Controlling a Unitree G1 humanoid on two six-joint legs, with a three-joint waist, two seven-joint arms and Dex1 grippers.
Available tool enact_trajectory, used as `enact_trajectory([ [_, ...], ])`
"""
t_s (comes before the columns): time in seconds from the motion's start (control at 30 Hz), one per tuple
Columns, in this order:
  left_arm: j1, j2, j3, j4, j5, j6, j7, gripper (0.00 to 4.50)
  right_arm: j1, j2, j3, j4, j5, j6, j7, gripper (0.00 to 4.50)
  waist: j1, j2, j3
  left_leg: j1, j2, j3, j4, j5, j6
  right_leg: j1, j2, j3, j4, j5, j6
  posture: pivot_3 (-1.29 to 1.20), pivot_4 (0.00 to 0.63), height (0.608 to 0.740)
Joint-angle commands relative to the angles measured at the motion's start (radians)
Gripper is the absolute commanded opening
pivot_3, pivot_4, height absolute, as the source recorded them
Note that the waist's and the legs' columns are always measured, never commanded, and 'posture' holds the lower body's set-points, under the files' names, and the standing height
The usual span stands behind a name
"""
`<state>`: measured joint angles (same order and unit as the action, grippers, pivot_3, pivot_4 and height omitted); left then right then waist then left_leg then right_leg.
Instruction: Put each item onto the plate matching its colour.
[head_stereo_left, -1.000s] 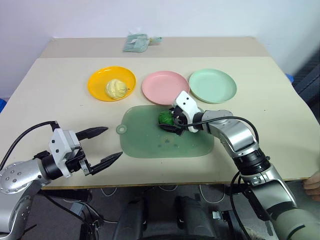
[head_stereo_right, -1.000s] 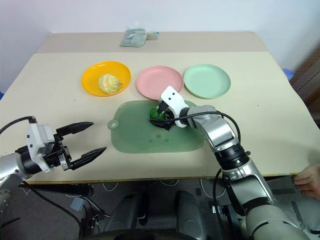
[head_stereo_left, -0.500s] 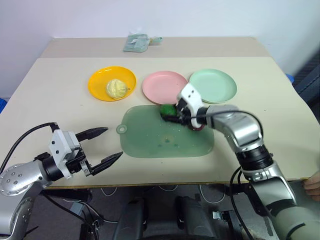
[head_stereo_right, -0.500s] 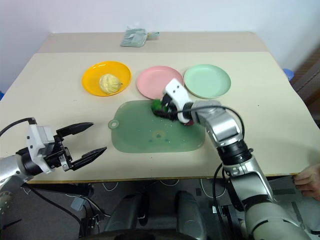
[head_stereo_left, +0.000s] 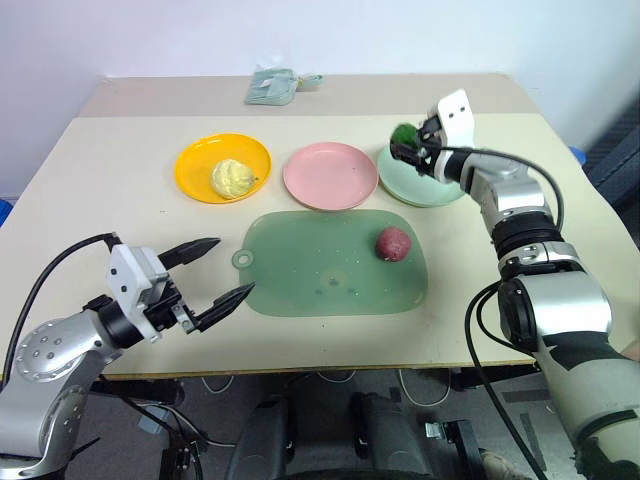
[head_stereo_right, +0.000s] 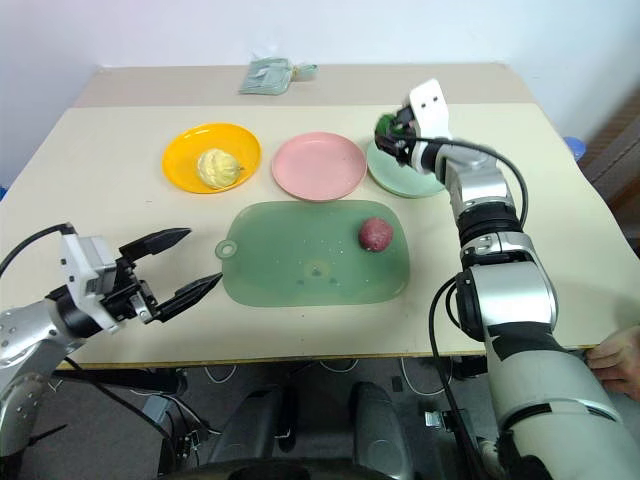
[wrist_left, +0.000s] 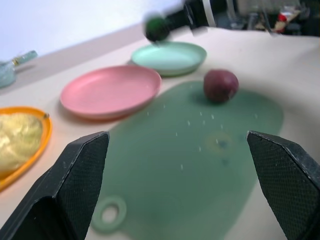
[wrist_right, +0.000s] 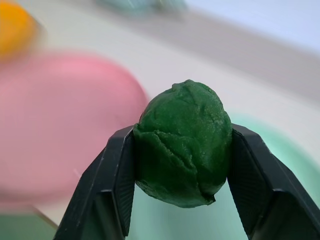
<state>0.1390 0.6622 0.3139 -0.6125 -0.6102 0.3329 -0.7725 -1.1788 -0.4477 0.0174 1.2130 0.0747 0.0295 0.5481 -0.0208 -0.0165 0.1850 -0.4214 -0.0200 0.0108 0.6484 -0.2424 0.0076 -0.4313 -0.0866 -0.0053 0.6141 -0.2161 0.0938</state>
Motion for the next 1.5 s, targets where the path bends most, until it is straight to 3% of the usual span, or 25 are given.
enact_trajectory([
  [0.03, -0.014, 0.002, -0.012, -0.057, -0.015, 0.019, 0.029, 4.50, -0.065, 0.001, -0.042, 0.079, -0.028, -0.079, -0.073, 3.82, -0.001, 0.001, 0.000, 0.000, 0.000, 0.001, 0.000, 0.000, 0.000, 0.000, 0.000, 0.001, 0.000, 0.000, 0.000, 0.00, 0.150, 0.740],
  [0.07, -0.019, 0.002, -0.017, -0.062, -0.015, 0.022, 0.035, 4.50, -0.062, 0.002, -0.050, 0.095, -0.033, -0.080, -0.091, 4.33, -0.002, 0.001, 0.000, 0.000, 0.000, 0.001, 0.000, 0.000, 0.000, 0.000, 0.000, 0.001, 0.000, 0.000, 0.000, 0.00, 0.150, 0.740],
  [0.1, -0.026, 0.000, -0.023, -0.067, -0.018, 0.026, 0.044, 4.50, -0.055, 0.002, -0.054, 0.108, -0.041, -0.081, -0.103, 4.43, -0.001, 0.001, 0.000, 0.001, 0.000, 0.001, 0.000, 0.000, 0.000, 0.000, 0.000, 0.001, 0.001, 0.000, 0.000, 0.00, 0.150, 0.740],
  [0.33, -0.057, -0.004, -0.064, -0.069, -0.028, 0.052, 0.070, 4.50, -0.060, -0.029, -0.095, 0.105, -0.051, -0.096, -0.079, 4.43, 0.002, 0.001, 0.000, 0.001, 0.000, 0.002, 0.000, 0.000, 0.000, 0.000, 0.001, 0.001, 0.001, 0.000, 0.000, 0.00, 0.150, 0.740],
  [0.5, -0.127, 0.000, -0.149, -0.008, 0.006, 0.059, 0.042, 4.50, -0.044, -0.076, -0.146, 0.014, 0.005, -0.069, 0.111, 4.43, 0.006, 0.002, 0.001, 0.002, 0.000, 0.002, 0.001, 0.000, 0.000, 0.001, 0.001, 0.001, 0.001, 0.000, 0.000, 0.00, 0.150, 0.740],
  [0.67, -0.324, -0.035, -0.269, 0.153, 0.064, 0.077, 0.035, 4.50, 0.170, -0.145, -0.196, -0.433, 0.141, 0.104, 0.305, 4.43, 0.013, 0.003, 0.001, 0.003, 0.001, 0.001, 0.002, 0.000, 0.001, 0.003, 0.003, 0.001, 0.001, 0.002, 0.005, 0.00, 0.150, 0.740],
  [0.8, -0.541, -0.093, -0.374, 0.371, 0.140, 0.064, -0.006, 4.50, 0.512, -0.218, -0.280, -0.991, 0.305, 0.305, 0.351, 4.43, 0.034, 0.003, 0.001, 0.002, 0.001, -0.002, 0.003, 0.000, 0.001, 0.004, 0.004, 0.000, 0.001, 0.004, 0.009, 0.00, 0.150, 0.740],
  [0.93, -0.611, -0.129, -0.382, 0.470, 0.131, 0.026, -0.088, 4.50, 0.741, -0.246, -0.312, -1.274, 0.382, 0.462, 0.308, 4.43, 0.021, 0.005, 0.001, 0.002, 0.001, -0.002, 0.004, 0.000, 0.001, 0.005, 0.004, 0.001, 0.001, 0.005, 0.010, 0.00, 0.150, 0.740],
  [1.13, -0.449, -0.080, -0.247, 0.436, 0.070, -0.079, -0.223, 4.50, 0.846, -0.181, -0.240, -1.415, 0.399, 0.534, 0.238, 4.43, -0.004, 0.005, 0.001, 0.009, 0.005, 0.004, 0.000, 0.000, 0.001, 0.005, 0.006, 0.005, 0.002, 0.004, 0.009, 0.00, 0.150, 0.740],
  [1.3, -0.274, 0.074, -0.126, 0.352, -0.061, -0.007, -0.393, 4.50, 0.820, -0.140, -0.178, -1.365, 0.391, 0.530, 0.238, 4.43, 0.010, 0.004, 0.001, 0.009, 0.008, 0.008, 0.000, -0.001, 0.001, 0.004, 0.006, 0.006, 0.001, 0.002, 0.004, 0.00, 0.150, 0.740],
  [1.5, -0.189, 0.121, -0.051, 0.269, -0.102, 0.012, -0.402, 4.50, 0.790, -0.116, -0.094, -1.287, 0.367, 0.512, 0.264, 4.43, 0.029, 0.004, 0.001, 0.009, 0.007, 0.009, 0.002, -0.001, 0.001, 0.006, 0.003, 0.006, -0.002, 0.001, 0.003, 0.00, 0.150, 0.740],
])
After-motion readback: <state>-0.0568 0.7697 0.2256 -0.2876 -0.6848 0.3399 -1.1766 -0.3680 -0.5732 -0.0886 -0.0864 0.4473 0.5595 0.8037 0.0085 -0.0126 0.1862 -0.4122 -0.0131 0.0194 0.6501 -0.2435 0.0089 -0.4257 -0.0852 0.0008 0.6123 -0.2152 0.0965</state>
